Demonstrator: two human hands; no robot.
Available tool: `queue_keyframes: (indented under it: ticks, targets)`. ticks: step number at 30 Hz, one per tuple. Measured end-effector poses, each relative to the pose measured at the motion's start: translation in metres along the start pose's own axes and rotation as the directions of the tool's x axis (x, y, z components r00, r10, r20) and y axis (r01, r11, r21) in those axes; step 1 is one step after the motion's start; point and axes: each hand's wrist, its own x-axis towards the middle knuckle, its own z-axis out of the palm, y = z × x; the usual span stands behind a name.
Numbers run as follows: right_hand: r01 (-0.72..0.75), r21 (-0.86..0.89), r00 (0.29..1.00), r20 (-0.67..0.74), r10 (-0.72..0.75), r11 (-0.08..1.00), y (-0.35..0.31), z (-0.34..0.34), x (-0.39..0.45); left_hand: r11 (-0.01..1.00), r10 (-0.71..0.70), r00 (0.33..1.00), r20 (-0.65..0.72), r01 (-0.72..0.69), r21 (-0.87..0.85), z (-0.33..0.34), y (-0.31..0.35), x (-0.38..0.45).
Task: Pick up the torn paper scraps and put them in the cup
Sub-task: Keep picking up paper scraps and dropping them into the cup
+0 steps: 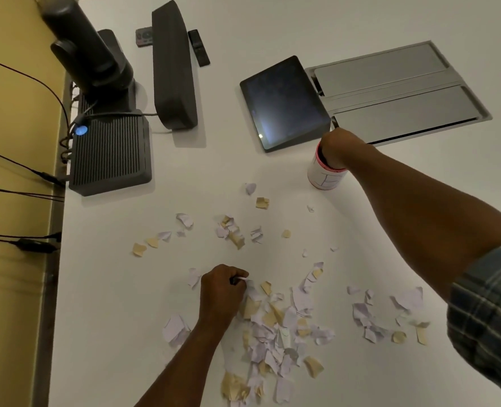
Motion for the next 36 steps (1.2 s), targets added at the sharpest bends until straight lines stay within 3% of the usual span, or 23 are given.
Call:
queue_keyframes:
  ticks: [2, 7, 9, 11, 13, 15, 19, 22, 25, 28, 30, 33, 36]
  targets:
    - [0.042, 0.001, 0.999, -0.033, -0.042, 0.999, 0.000, -0.010, -0.012, 1.000, 0.012, 1.000, 0.006, -0.013, 0.013, -0.002, 0.002, 0.001]
    - [0.217, 0.004, 0.935, -0.289, -0.206, 0.976, 0.020, -0.037, -0.066, 0.998, 0.003, 1.000, 0.019, -0.002, -0.058, -0.006, 0.020, 0.007]
    - [0.319, 0.110, 0.836, -0.501, -0.225, 0.941, 0.030, -0.030, -0.091, 0.986, -0.028, 0.999, 0.045, 0.035, -0.162, -0.008, 0.039, 0.013]
    - [0.449, 0.261, 0.684, -0.716, -0.140, 0.855, 0.037, -0.011, -0.117, 0.958, -0.048, 0.996, 0.073, 0.067, -0.279, -0.008, 0.065, 0.023]
    - [0.497, 0.391, 0.617, -0.787, 0.001, 0.775, 0.042, 0.017, -0.134, 0.931, -0.033, 0.995, 0.089, 0.063, -0.360, -0.006, 0.095, 0.035]
    - [0.474, 0.484, 0.649, -0.756, 0.080, 0.736, 0.046, 0.052, -0.143, 0.917, -0.005, 0.995, 0.095, 0.043, -0.396, -0.003, 0.125, 0.050]
    - [0.404, 0.620, 0.787, -0.610, 0.090, 0.672, 0.049, 0.122, -0.164, 0.933, 0.143, 0.989, 0.030, -0.125, -0.338, 0.009, 0.185, 0.079]
    - [0.340, 0.633, 0.881, -0.473, 0.000, 0.696, 0.048, 0.157, -0.183, 0.940, 0.288, 0.958, -0.013, -0.285, -0.185, 0.026, 0.221, 0.100]
    - [0.351, 0.602, 0.892, -0.447, -0.062, 0.717, 0.046, 0.175, -0.200, 0.911, 0.411, 0.911, 0.014, -0.412, 0.023, 0.047, 0.247, 0.122]
    - [0.352, 0.608, 0.885, -0.465, -0.041, 0.712, 0.045, 0.182, -0.213, 0.736, 0.555, 0.817, 0.153, -0.569, 0.368, 0.065, 0.263, 0.142]
    - [0.357, 0.608, 0.879, -0.476, -0.033, 0.709, 0.047, 0.184, -0.217, 0.572, 0.528, 0.778, 0.341, -0.622, 0.534, 0.076, 0.271, 0.152]
    - [0.370, 0.593, 0.877, -0.478, -0.057, 0.715, 0.049, 0.189, -0.220, 0.413, 0.418, 0.758, 0.501, -0.650, 0.638, 0.090, 0.274, 0.162]
    - [0.389, 0.558, 0.878, -0.465, -0.112, 0.733, 0.046, 0.192, -0.220, 0.353, 0.370, 0.733, 0.571, -0.680, 0.643, 0.095, 0.274, 0.168]
